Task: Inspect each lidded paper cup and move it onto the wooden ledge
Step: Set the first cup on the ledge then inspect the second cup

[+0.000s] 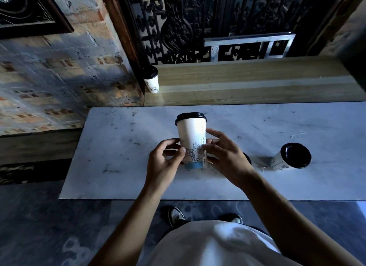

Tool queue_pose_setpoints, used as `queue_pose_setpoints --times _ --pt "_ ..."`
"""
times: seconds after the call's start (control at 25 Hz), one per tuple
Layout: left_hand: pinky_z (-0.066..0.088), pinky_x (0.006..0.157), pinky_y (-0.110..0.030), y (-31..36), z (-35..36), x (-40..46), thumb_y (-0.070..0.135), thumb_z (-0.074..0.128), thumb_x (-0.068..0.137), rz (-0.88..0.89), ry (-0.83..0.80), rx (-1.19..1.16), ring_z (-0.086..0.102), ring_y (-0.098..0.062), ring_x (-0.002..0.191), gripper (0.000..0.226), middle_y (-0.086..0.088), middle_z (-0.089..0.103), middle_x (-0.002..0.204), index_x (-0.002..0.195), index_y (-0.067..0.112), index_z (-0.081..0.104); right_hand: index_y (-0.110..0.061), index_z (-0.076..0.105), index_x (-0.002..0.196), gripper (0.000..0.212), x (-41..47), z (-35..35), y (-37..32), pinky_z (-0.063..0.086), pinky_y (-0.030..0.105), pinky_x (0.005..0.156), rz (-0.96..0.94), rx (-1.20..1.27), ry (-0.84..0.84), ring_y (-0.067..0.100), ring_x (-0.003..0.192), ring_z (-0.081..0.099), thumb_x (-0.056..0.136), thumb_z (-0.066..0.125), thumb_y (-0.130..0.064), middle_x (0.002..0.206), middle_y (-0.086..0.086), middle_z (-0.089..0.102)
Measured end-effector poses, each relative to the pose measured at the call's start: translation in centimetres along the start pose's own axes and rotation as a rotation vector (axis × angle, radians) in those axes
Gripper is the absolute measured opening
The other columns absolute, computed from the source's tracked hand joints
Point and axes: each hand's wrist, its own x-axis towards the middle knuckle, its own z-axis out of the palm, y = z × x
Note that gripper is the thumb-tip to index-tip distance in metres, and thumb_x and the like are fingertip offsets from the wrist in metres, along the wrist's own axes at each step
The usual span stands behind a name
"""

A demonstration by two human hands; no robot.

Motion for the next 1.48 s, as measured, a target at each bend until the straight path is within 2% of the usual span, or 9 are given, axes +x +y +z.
queue_pose_setpoints --times 0.2,0.4,0.52,0.6,0.84,0.92,1.04,1.24,1.48 --pt "0.062 0.073 -0.038 0.3 -0.5 0.2 0.004 0.074 0.086 0.036 0.006 0.089 0.069 -0.011 0.074 0.030 0.018 0.071 0.075 0.102 0.029 0.070 -0.018 0.065 0.130 0.046 0.1 0.1 -0.4 0.057 0.031 0.082 -0.004 -0.004 -0.031 0.025 0.097 0.069 0.093 0.060 0.009 0.103 0.006 0.073" --pt "0.062 0.070 -0.032 0.3 -0.4 0.5 0.003 0.073 0.086 0.046 0.019 0.101 0.070 -0.016 0.082 0.027 0.003 0.072 0.089 0.103 0.024 0.070 -0.014 0.063 0.131 0.052 0.4 -0.1 0.1 0.055 0.043 0.089 -0.026 -0.033 -0.008 0.034 0.103 0.066 0.084 0.066 0.008 0.119 0.022 0.066" --pt "0.054 0.064 -0.014 0.5 -0.1 0.3 0.013 0.072 0.090 -0.009 0.045 0.098 0.069 0.001 0.080 0.018 0.002 0.074 0.098 0.103 0.024 0.068 -0.015 0.062 0.132 0.061 0.8 -0.3 0.5 0.054 0.055 0.102 -0.014 -0.059 0.024 0.041 0.116 0.067 0.074 0.076 -0.001 0.131 0.028 0.061" --pt "0.054 0.066 -0.013 0.7 0.2 0.2 0.021 0.074 0.090 -0.032 0.039 0.068 0.069 0.005 0.082 0.015 0.008 0.074 0.099 0.103 0.026 0.068 -0.014 0.062 0.133 0.069 1.0 -0.3 0.6 0.051 0.061 0.105 -0.003 -0.071 0.027 0.042 0.120 0.066 0.069 0.082 -0.005 0.134 0.027 0.061" --pt "0.062 0.076 -0.031 0.6 0.5 0.2 0.032 0.080 0.080 -0.047 -0.007 0.023 0.074 -0.014 0.094 0.028 0.006 0.077 0.106 0.105 0.027 0.068 -0.025 0.054 0.142 0.078 0.9 -0.1 -0.1 0.056 0.043 0.089 0.036 -0.072 -0.031 0.043 0.114 0.068 0.072 0.084 -0.010 0.132 0.030 0.062" --pt "0.061 0.072 -0.027 0.7 0.8 0.2 0.024 0.081 0.084 -0.050 -0.007 0.010 0.075 -0.012 0.093 0.027 0.004 0.076 0.107 0.107 0.022 0.068 -0.028 0.053 0.142 0.072 1.0 -0.3 -0.1 0.055 0.036 0.082 0.051 -0.024 -0.061 0.035 0.104 0.068 0.078 0.077 -0.006 0.128 0.029 0.066" --pt "0.058 0.068 -0.020 0.8 1.1 0.2 0.019 0.077 0.087 -0.049 0.013 0.014 0.075 -0.008 0.091 0.025 0.004 0.076 0.109 0.111 0.019 0.068 -0.029 0.055 0.141 0.066 1.1 -0.8 -0.3 0.048 0.041 0.088 0.055 0.009 -0.076 0.033 0.102 0.064 0.082 0.070 -0.005 0.122 0.024 0.072" --pt "0.059 0.070 -0.026 0.1 1.5 0.6 0.017 0.077 0.087 -0.040 0.052 0.009 0.075 -0.017 0.091 0.022 -0.004 0.077 0.105 0.105 0.025 0.069 -0.014 0.053 0.143 0.066 1.5 -1.8 -0.3 0.056 0.037 0.085 0.019 -0.058 -0.057 0.033 0.104 0.070 0.080 0.072 -0.005 0.124 0.018 0.071" --pt "0.062 0.074 -0.036 0.2 2.8 0.8 0.011 0.075 0.088 -0.045 0.086 0.048 0.074 -0.015 0.083 0.020 -0.006 0.077 0.094 0.105 0.021 0.069 -0.002 0.055 0.139 0.059 2.4 -3.1 -0.4 0.054 0.055 0.102 0.005 -0.076 -0.131 0.049 0.122 0.064 0.082 0.072 -0.001 0.134 0.028 0.065"
